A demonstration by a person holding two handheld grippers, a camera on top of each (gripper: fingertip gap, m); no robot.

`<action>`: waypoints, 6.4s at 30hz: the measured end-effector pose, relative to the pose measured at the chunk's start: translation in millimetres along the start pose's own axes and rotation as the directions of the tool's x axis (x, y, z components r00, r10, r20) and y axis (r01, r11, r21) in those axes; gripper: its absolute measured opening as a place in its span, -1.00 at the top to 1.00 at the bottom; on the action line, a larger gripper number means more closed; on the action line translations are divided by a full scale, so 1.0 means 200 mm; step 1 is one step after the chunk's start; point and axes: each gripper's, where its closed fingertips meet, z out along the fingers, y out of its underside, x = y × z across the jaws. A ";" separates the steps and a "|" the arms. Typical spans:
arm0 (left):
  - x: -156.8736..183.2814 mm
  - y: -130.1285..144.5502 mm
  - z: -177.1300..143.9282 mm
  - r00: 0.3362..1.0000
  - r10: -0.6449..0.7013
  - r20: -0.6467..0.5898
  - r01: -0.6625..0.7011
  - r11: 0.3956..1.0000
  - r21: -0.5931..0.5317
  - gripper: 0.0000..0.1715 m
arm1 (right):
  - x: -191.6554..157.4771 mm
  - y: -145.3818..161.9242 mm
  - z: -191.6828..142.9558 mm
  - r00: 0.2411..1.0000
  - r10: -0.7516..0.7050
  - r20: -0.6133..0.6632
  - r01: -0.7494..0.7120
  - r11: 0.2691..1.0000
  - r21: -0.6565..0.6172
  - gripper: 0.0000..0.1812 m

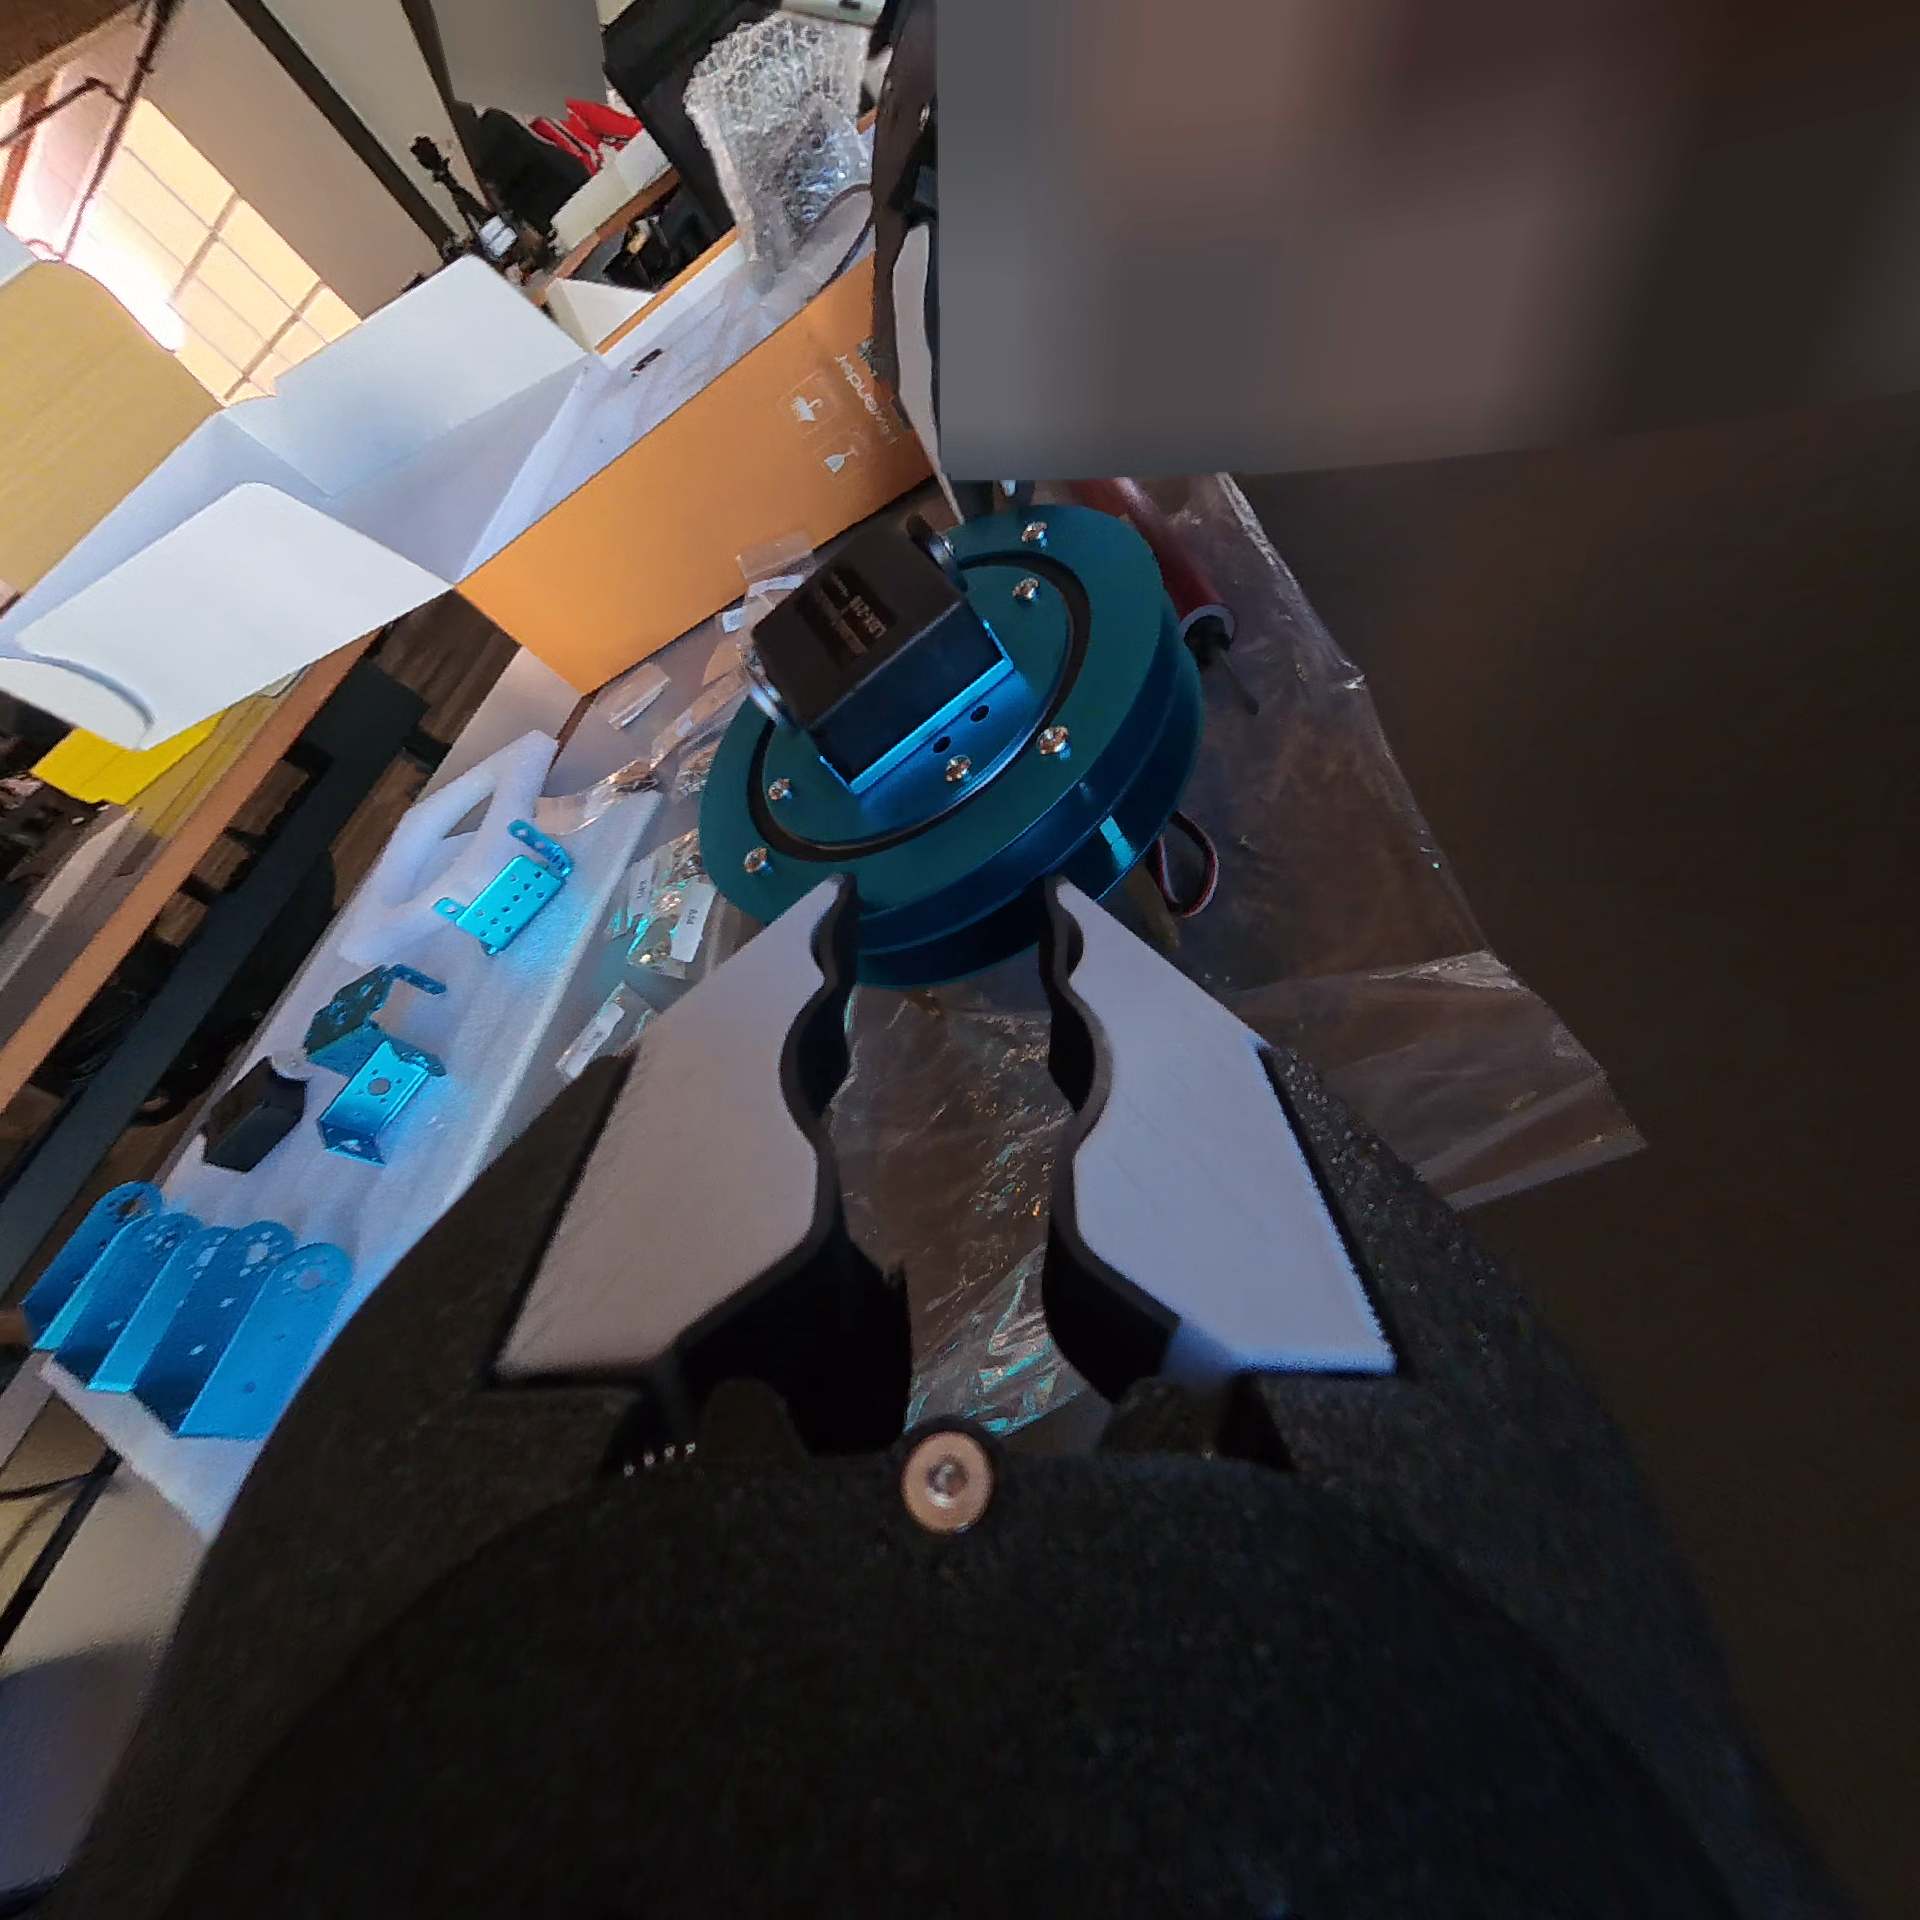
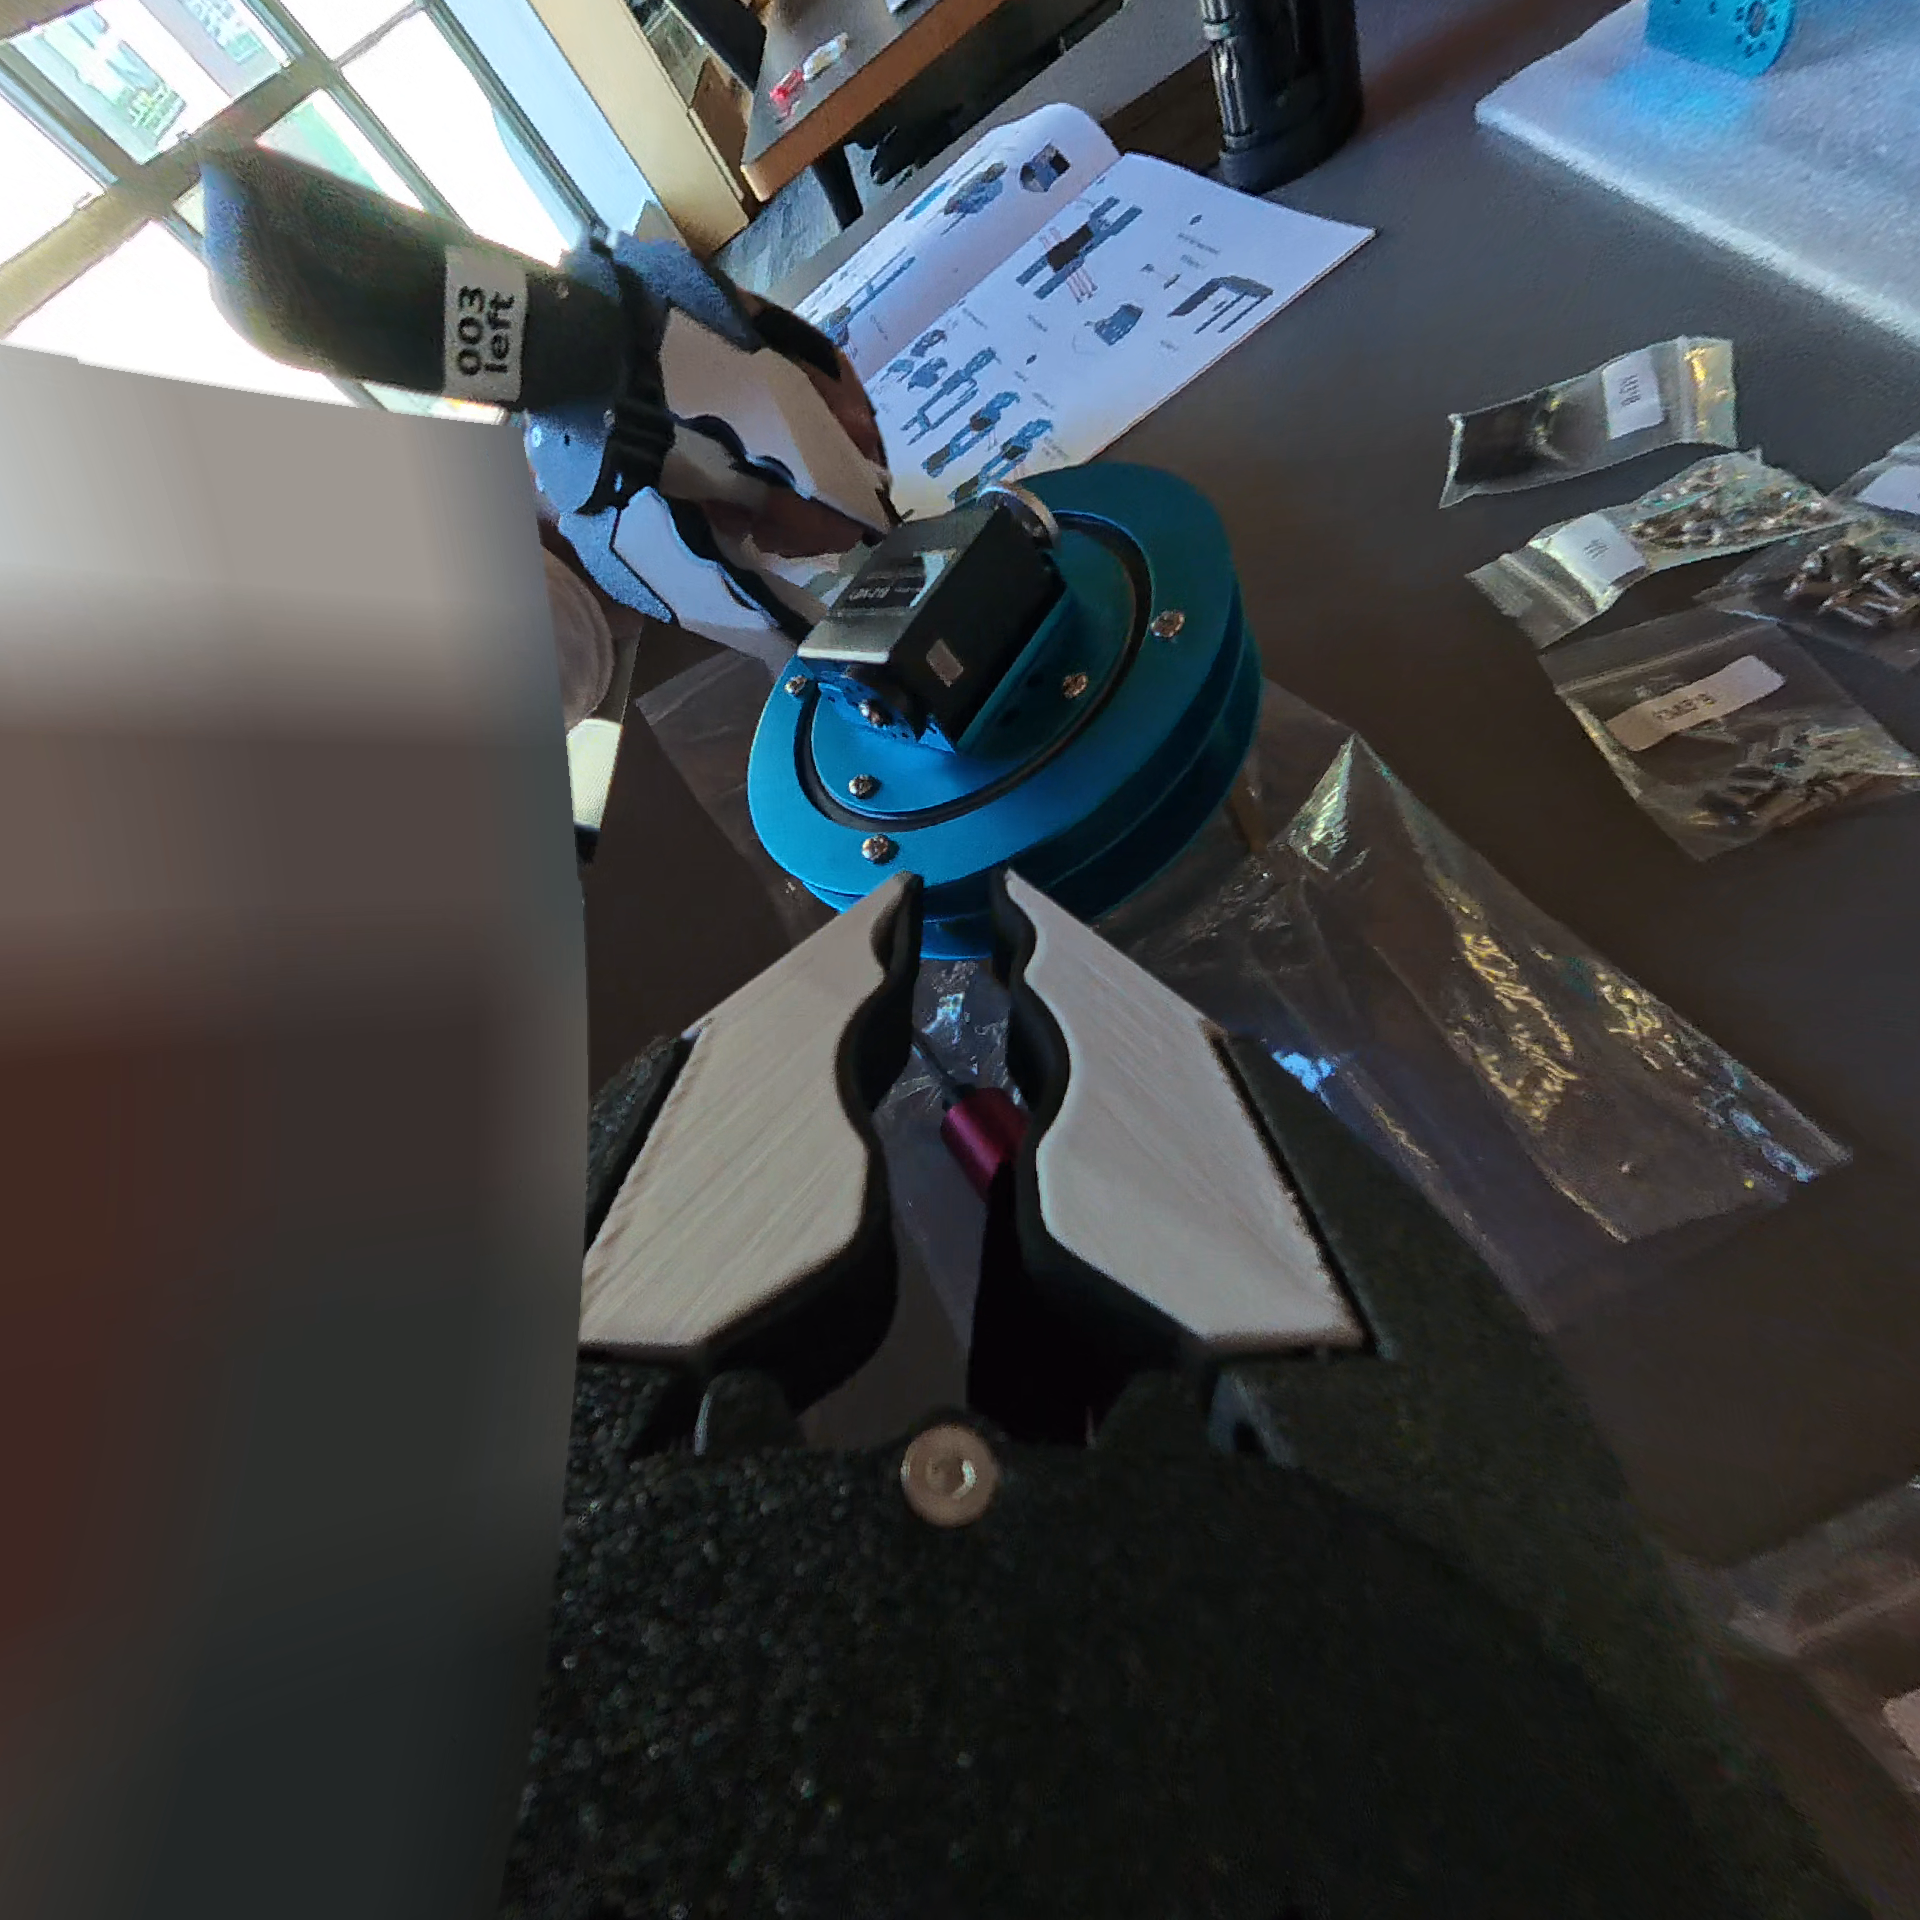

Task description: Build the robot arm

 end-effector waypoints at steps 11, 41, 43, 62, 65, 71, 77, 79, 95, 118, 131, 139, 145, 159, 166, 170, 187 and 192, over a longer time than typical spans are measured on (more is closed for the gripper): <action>0.00 0.00 -0.03 0.991 -0.086 -0.101 0.092 0.994 0.060 0.63 | 0.15 -0.09 -0.11 0.991 -0.034 -0.132 0.051 0.991 0.126 0.91; -0.11 -0.26 0.27 0.836 -0.159 -0.525 0.043 0.973 -0.227 0.94 | 0.19 -0.05 -0.06 0.991 -0.051 -0.125 0.064 0.992 0.106 0.86; -0.10 -0.27 0.28 0.814 -0.188 -0.550 0.068 0.970 -0.231 1.00 | 0.19 -0.05 -0.06 0.991 -0.053 -0.126 0.066 0.993 0.102 0.86; -0.02 -0.19 0.20 0.682 -0.084 -0.726 -0.142 0.959 -0.245 0.29 | 0.20 -0.05 -0.08 0.993 -0.035 -0.115 0.048 0.993 0.109 0.86; -0.05 -0.18 0.21 0.689 -0.043 -0.723 -0.165 0.963 -0.214 0.44 | 0.20 -0.05 -0.08 0.992 -0.038 -0.116 0.051 0.993 0.106 0.86; -0.04 -0.18 0.20 0.662 -0.033 -0.749 -0.178 0.964 -0.200 0.46 | 0.20 -0.04 -0.07 0.993 -0.037 -0.112 0.047 0.994 0.094 0.86; -0.04 -0.19 0.19 0.602 -0.076 -0.795 -0.143 0.969 -0.201 0.46 | 0.20 -0.04 -0.08 0.993 -0.036 -0.112 0.047 0.994 0.096 0.86; -0.03 -0.19 0.19 0.601 -0.063 -0.797 -0.152 0.970 -0.191 0.46 | 0.20 -0.04 -0.08 0.993 -0.034 -0.111 0.045 0.995 0.094 0.86; -0.03 -0.19 0.20 0.615 -0.032 -0.788 -0.163 0.972 -0.167 0.47 | 0.20 -0.02 -0.06 0.994 -0.029 -0.103 0.037 0.996 0.078 0.85; -0.03 -0.20 0.20 0.613 -0.040 -0.789 -0.119 0.983 -0.142 0.47 | 0.20 -0.01 -0.05 0.995 -0.021 -0.093 0.027 0.998 0.060 0.85; -0.03 -0.19 0.20 0.619 -0.060 -0.783 -0.112 0.980 -0.164 0.46 | 0.20 0.00 -0.05 0.996 -0.022 -0.088 0.026 0.998 0.053 0.84; -0.03 -0.19 0.20 0.625 -0.064 -0.778 -0.118 0.977 -0.175 0.46 | 0.19 0.00 -0.05 0.996 -0.021 -0.085 0.026 0.998 0.054 0.84; -0.04 -0.18 0.19 0.628 -0.068 -0.775 -0.122 0.975 -0.184 0.42 | 0.19 0.00 -0.05 0.996 -0.021 -0.083 0.025 0.998 0.055 0.84; -0.16 -0.26 -0.21 0.810 -0.210 -0.548 0.167 0.978 -0.128 0.27 | 0.15 -0.12 -0.15 0.981 -0.116 -0.157 0.140 0.978 0.152 0.82; 0.09 -0.07 -0.67 0.883 -0.389 -0.263 0.385 0.920 -0.071 0.36 | 0.13 -0.03 -0.14 0.749 -0.386 -0.539 0.377 0.917 -0.131 0.76; 0.26 0.01 -0.83 0.865 -0.444 -0.232 0.443 0.895 -0.060 0.44 | -0.04 0.05 -0.12 0.596 -0.376 -0.710 0.321 0.921 -0.218 0.78; 0.61 -0.10 -1.21 0.845 -0.434 -0.313 0.509 0.832 0.220 0.49 | -0.16 0.31 0.27 0.662 0.122 -0.739 -0.087 0.993 0.085 0.70; 0.57 -0.08 -1.31 0.856 -0.442 -0.270 0.505 0.827 0.248 0.49 | -0.13 0.27 0.34 0.681 0.070 -0.729 -0.078 0.997 0.024 0.85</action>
